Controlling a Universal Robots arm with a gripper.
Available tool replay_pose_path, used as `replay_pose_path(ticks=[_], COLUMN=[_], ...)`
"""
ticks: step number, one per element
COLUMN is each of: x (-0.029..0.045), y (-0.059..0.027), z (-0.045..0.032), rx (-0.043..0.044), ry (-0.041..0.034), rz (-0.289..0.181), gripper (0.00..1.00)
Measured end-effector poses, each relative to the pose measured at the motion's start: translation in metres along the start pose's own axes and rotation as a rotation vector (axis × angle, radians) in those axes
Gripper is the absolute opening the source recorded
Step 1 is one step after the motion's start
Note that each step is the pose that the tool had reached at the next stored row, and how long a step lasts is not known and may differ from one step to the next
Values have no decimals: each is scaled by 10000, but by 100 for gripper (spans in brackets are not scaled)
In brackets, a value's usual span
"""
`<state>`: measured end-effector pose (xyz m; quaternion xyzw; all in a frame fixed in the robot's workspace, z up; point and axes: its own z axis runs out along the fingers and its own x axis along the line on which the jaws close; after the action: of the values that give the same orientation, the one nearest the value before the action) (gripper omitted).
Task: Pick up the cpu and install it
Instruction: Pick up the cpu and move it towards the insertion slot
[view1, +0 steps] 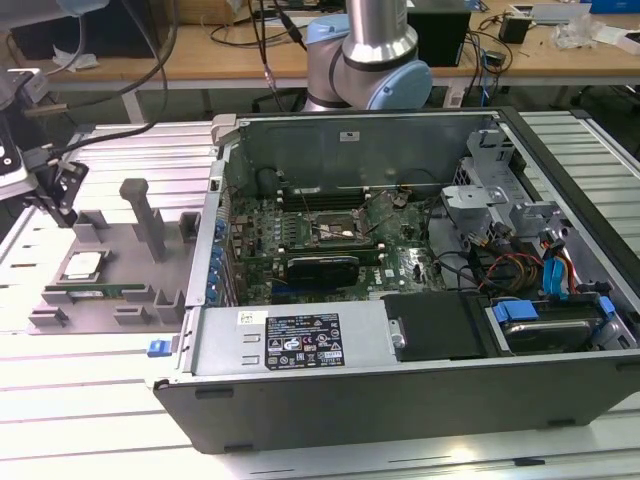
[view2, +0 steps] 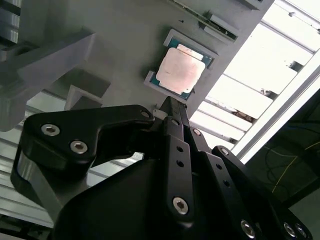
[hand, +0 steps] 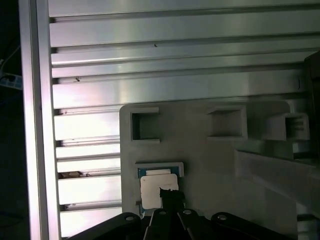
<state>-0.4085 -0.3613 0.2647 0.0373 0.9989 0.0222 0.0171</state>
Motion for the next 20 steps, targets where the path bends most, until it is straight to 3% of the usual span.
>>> replay_pose_path(ticks=[8,16,20], x=[82,85,86], y=[-51,-165,-178], z=[178,356,435], rx=[-1,-1,4], ry=[-9,-9,-9], rz=[-1,0,0], gripper=[11,11,11])
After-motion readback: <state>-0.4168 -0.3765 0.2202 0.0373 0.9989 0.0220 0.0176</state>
